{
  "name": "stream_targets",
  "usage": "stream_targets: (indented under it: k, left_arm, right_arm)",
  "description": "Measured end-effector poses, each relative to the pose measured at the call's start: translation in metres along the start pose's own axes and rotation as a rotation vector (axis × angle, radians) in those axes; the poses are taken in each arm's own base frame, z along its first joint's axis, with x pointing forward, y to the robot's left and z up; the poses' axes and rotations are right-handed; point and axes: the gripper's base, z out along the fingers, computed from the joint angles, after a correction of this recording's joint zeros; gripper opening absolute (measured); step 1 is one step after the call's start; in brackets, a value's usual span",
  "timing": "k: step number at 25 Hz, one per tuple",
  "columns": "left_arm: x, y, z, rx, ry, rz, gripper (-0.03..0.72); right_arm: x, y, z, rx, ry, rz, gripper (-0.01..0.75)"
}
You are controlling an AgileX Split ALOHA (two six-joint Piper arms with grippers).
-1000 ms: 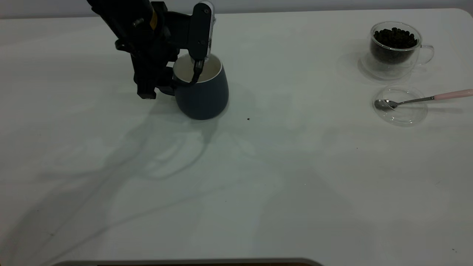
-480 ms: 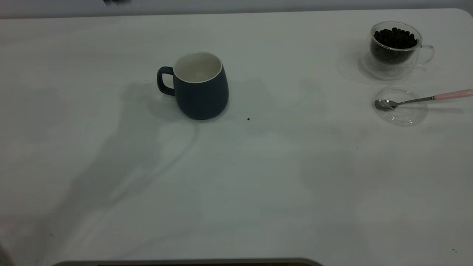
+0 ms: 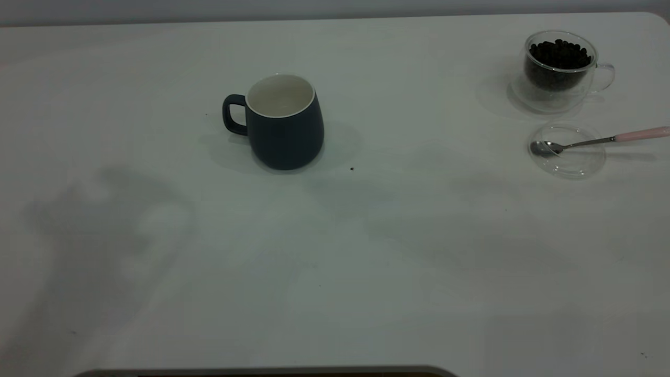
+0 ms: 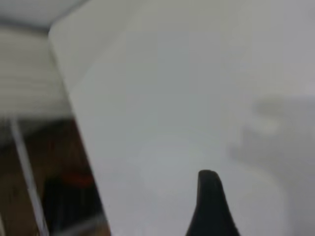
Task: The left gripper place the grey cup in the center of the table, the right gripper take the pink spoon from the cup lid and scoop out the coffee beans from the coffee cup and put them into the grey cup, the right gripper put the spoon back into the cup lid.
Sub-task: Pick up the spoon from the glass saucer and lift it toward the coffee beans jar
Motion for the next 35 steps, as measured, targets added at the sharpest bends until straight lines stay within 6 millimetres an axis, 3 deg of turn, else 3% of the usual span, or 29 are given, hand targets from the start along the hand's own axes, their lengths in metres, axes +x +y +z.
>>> stream_targets:
  k: [7,13,17,24,29,35]
  left_arm:
    - [0.061,0.033,-0.076,0.056,-0.18,-0.182,0.588]
    - [0.136,0.021,-0.111,0.334,-0.339,-0.169,0.588]
    - [0.183,0.002,-0.103,0.448,-0.372,-0.126,0.588]
    - [0.24,-0.027,-0.055,0.468,-0.325,-0.115,0.588]
    - [0.261,-0.041,-0.029,0.463,-0.317,-0.112,0.588]
    - [0.269,-0.046,-0.021,0.459,-0.329,-0.115,0.588]
  right_arm:
    - [0.0,0.0,0.0,0.0,0.0,0.0,0.588]
    - [0.0,0.0,0.0,0.0,0.0,0.0,0.588]
    - [0.0,0.0,0.0,0.0,0.0,0.0,0.588]
    - [0.0,0.0,0.0,0.0,0.0,0.0,0.588]
    - [0.0,0.0,0.0,0.0,0.0,0.0,0.588]
    - [0.0,0.0,0.0,0.0,0.0,0.0,0.588]
